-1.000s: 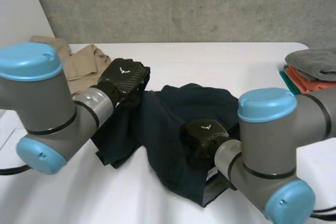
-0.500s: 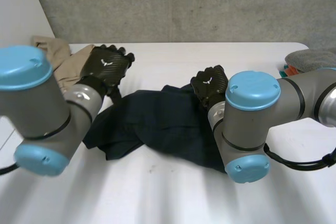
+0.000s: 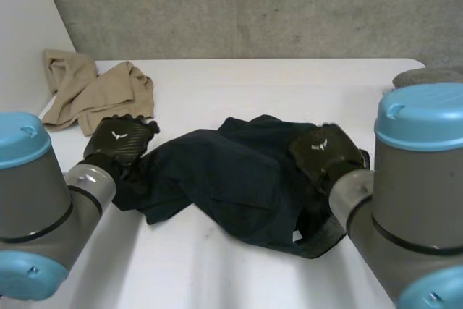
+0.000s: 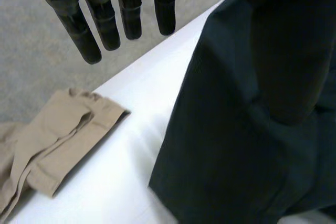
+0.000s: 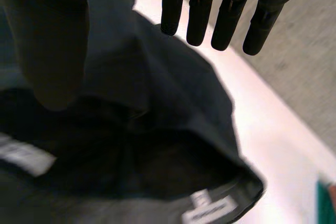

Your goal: Fold the laundry.

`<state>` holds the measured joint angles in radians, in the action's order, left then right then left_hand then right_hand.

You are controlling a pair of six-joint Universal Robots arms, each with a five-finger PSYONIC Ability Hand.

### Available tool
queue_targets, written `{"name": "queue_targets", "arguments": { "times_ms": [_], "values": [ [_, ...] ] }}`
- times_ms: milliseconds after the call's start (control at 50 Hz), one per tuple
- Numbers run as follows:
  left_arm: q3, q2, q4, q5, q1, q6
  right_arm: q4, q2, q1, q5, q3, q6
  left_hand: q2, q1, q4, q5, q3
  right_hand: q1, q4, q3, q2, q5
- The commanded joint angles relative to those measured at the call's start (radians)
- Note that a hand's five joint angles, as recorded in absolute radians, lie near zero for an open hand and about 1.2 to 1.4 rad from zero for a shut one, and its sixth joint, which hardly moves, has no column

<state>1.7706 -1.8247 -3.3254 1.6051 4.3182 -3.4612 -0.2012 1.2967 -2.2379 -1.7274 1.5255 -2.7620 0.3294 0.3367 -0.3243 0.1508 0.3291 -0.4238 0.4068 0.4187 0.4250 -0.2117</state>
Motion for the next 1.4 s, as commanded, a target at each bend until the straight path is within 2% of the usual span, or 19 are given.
{"name": "queue_targets", "arguments": {
  "times_ms": [20, 120, 220, 260, 340, 360, 380, 440, 460, 520, 600, 680, 820, 1000, 1140, 1240, 1300, 1380, 1400],
  "values": [
    [-0.008, -0.068, -0.011, -0.028, 0.057, -0.006, 0.014, 0.068, -0.018, 0.041, 0.12, -0.077, 0.16, 0.153, -0.165, 0.164, 0.16, -0.008, 0.025, 0.013, 0.006, -0.045],
    [-0.007, -0.116, -0.011, -0.06, 0.061, -0.01, 0.118, 0.061, -0.049, 0.043, 0.183, -0.088, 0.216, 0.208, -0.221, 0.22, 0.216, -0.008, 0.025, 0.013, 0.006, -0.045],
    [-0.023, -0.139, -0.026, -0.062, 0.06, -0.012, 0.19, -0.016, -0.084, 0.037, 0.199, -0.088, 0.4, 0.393, -0.405, 0.404, 0.401, -0.005, 0.022, 0.01, 0.004, -0.042],
    [-0.036, -0.156, -0.039, -0.063, 0.06, -0.012, 0.229, -0.054, -0.088, 0.038, 0.199, -0.09, 0.652, 0.645, -0.657, 0.656, 0.653, -0.008, 0.025, 0.013, 0.006, -0.045],
    [-0.049, -0.18, -0.042, -0.062, 0.06, -0.013, 0.312, -0.105, -0.091, 0.029, 0.196, -0.087, 0.893, 0.886, -0.899, 0.898, 0.894, -0.069, 0.086, 0.074, 0.068, -0.106],
    [-0.051, -0.182, -0.042, -0.062, 0.06, -0.013, 0.322, -0.112, -0.089, 0.025, 0.193, -0.087, 0.972, 0.965, -0.978, 0.977, 0.973, -0.127, 0.144, 0.132, 0.126, -0.165],
    [-0.053, -0.183, -0.04, -0.062, 0.06, -0.013, 0.336, -0.119, -0.086, 0.017, 0.183, -0.087, 1.063, 1.056, -1.068, 1.067, 1.064, -0.363, 0.38, 0.368, 0.362, -0.401],
    [-0.059, -0.177, -0.037, -0.057, 0.049, -0.015, 0.353, -0.116, -0.074, 0.009, 0.174, -0.088, 1.067, 1.06, -1.072, 1.071, 1.067, -0.919, 0.936, 0.924, 0.918, -0.956],
    [-0.06, -0.17, -0.034, -0.057, 0.049, -0.015, 0.35, -0.106, -0.071, 0.011, 0.164, -0.088, 1.067, 1.06, -1.072, 1.071, 1.067, -0.972, 0.989, 0.977, 0.971, -1.009],
    [-0.072, -0.124, -0.017, -0.054, 0.046, -0.016, 0.341, -0.08, -0.065, 0.008, 0.14, -0.077, 1.067, 1.06, -1.072, 1.071, 1.067, -0.972, 0.989, 0.978, 0.971, -1.01],
    [-0.08, 0.037, 0.047, -0.059, 0.046, -0.016, 0.303, 0.08, -0.04, 0.009, 0.107, -0.029, 1.067, 1.06, -1.072, 1.071, 1.067, -0.972, 0.989, 0.978, 0.971, -1.01],
    [-0.146, 0.217, 0.162, -0.065, 0.041, -0.009, 0.192, 0.252, 0.056, 0.023, 0.023, 0.131, 1.067, 1.06, -1.072, 1.071, 1.067, -0.972, 0.989, 0.978, 0.971, -1.01],
    [-0.295, 0.406, 0.34, -0.114, 0.015, 0.002, -0.015, 0.374, 0.096, 0.06, -0.2, 0.185, 1.067, 1.06, -1.072, 1.071, 1.067, -0.972, 0.989, 0.978, 0.971, -1.01],
    [-0.346, 0.377, 0.397, -0.129, 0.003, 0.01, -0.145, 0.313, 0.204, 0.106, -0.292, 0.202, 1.067, 1.06, -1.072, 1.071, 1.067, -0.972, 0.989, 0.978, 0.971, -1.01],
    [-0.376, 0.07, 0.396, -0.126, 0.0, -0.004, -0.173, 0.09, 0.294, 0.198, -0.297, 0.19, 1.067, 1.06, -1.072, 1.071, 1.067, -0.972, 0.989, 0.978, 0.971, -1.01],
    [-0.574, -0.134, 0.327, -0.123, 0.0, -0.016, -0.095, -0.065, 0.288, 0.193, -0.378, 0.174, 1.067, 1.06, -1.072, 1.071, 1.067, -0.972, 0.989, 0.978, 0.971, -1.01],
    [-0.729, -0.203, 0.21, -0.125, -0.002, -0.015, 0.055, -0.14, 0.284, 0.167, -0.455, 0.125, 1.067, 1.06, -1.072, 1.071, 1.067, -0.972, 0.989, 0.978, 0.971, -1.01],
    [-0.844, -0.214, -0.072, -0.119, -0.002, -0.003, 0.349, -0.169, 0.284, 0.108, -0.522, 0.047, 1.067, 1.06, -1.072, 1.071, 1.067, -0.972, 0.989, 0.978, 0.971, -1.01],
    [-0.846, -0.211, -0.133, -0.119, -0.005, -0.003, 0.485, -0.168, 0.282, 0.095, -0.53, 0.033, 1.067, 1.06, -1.072, 1.071, 1.067, -0.972, 0.989, 0.978, 0.971, -1.01]
  ]
}}
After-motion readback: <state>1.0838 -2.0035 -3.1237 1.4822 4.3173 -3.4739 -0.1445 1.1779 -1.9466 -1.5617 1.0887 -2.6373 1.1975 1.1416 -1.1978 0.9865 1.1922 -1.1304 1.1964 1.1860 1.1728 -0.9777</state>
